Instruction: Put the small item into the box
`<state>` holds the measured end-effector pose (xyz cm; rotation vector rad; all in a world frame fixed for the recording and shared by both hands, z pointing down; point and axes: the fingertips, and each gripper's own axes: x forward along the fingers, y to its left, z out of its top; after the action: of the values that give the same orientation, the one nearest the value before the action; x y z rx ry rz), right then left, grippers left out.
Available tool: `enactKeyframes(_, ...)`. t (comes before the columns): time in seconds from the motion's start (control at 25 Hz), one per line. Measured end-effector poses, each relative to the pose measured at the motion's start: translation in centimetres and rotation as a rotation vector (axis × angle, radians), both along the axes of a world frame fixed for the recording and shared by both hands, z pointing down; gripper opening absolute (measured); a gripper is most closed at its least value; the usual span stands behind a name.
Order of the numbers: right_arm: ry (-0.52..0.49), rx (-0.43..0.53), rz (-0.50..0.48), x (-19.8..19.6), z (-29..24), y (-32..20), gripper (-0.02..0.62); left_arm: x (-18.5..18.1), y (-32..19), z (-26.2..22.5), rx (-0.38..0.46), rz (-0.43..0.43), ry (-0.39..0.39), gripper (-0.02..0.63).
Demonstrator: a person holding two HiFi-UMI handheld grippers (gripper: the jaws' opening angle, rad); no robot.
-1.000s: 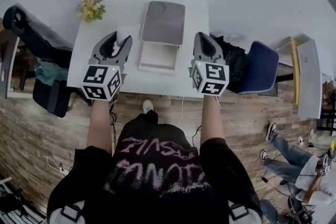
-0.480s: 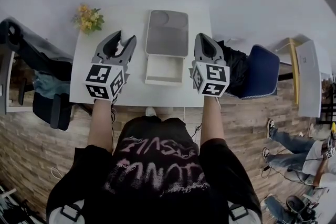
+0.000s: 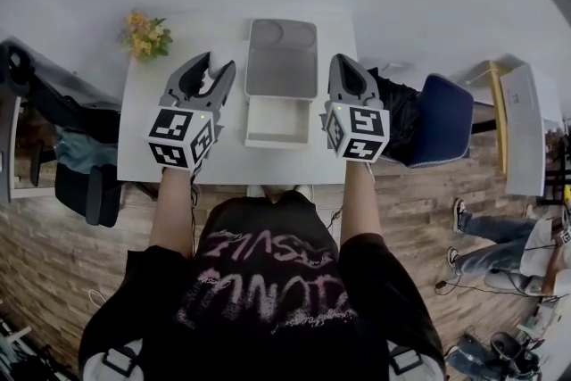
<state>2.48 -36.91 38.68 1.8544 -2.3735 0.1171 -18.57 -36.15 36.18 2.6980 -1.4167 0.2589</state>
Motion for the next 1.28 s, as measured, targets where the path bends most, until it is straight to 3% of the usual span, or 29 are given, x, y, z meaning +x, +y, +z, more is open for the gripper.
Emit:
enactKeyframes(0.64,-0.071,-0.001,-0.093,0.3,-0.3,-1.9,0.012,2.4,0.6,0.6,-0.023,-0.037,-0.035,0.17)
enactKeyframes(1.28,-0.075,-0.029,-0.08,2.9,1.5,-2.5,0.012,6.8,1.2,9.0,-0.216,0.051,-0.114,0.17)
